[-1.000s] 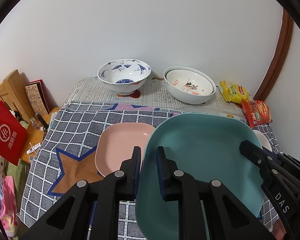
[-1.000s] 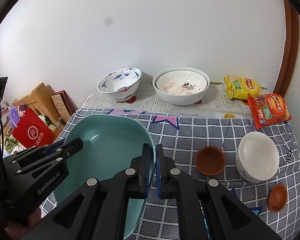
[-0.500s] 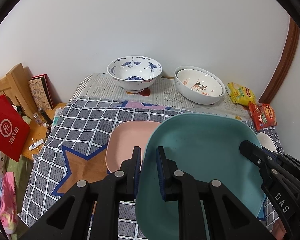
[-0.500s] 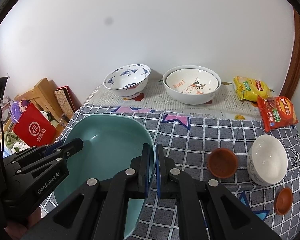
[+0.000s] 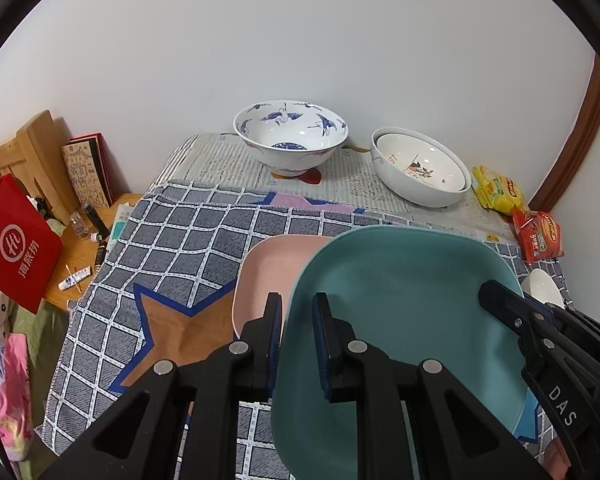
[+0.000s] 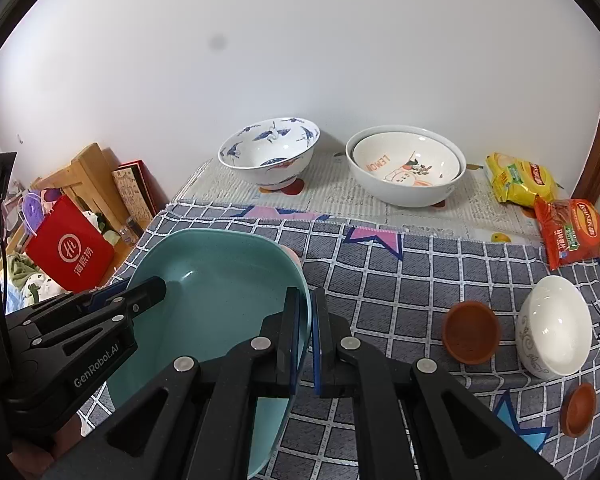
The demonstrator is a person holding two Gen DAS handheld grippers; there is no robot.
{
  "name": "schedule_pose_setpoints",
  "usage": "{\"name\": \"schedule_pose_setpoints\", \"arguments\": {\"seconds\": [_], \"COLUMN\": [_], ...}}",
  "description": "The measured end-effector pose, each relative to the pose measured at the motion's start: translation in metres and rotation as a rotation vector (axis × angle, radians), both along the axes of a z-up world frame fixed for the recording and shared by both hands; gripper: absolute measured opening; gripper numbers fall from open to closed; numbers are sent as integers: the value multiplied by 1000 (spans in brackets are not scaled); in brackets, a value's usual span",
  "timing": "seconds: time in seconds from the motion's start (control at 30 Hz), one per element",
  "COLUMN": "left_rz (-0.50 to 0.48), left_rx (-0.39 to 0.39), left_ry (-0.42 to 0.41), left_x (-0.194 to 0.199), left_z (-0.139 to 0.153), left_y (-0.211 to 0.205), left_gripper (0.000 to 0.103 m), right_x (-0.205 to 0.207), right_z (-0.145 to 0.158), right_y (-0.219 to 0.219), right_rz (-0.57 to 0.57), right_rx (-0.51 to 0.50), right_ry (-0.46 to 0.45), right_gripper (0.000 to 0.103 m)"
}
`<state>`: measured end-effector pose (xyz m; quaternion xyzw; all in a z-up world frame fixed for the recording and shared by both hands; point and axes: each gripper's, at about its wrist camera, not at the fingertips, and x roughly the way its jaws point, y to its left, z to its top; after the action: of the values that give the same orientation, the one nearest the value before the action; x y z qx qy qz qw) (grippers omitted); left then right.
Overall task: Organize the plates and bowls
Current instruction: 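Lift the teal plate with both grippers and carry it over the pink plate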
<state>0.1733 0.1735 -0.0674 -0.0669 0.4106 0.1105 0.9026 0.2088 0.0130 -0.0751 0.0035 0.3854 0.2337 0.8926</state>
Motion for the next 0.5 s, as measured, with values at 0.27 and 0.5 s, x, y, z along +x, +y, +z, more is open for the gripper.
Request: {"name": "schedule_pose_setpoints", "arguments": {"seconds": [0.27, 0.5], "left_rz": [11, 21], "left_rx": [-19, -36], "left_ry": [17, 34], "left_x": [9, 16], "left_z": [-11, -24], "left_y": [13, 24], "left_gripper": [15, 15], "right_x": [8, 19], "right_z": [-9, -22], "right_y": [14, 24], "right_rz": [9, 15], "right_rx": [-9, -14], "right_ry": [11, 35], "right_gripper": [5, 5]}}
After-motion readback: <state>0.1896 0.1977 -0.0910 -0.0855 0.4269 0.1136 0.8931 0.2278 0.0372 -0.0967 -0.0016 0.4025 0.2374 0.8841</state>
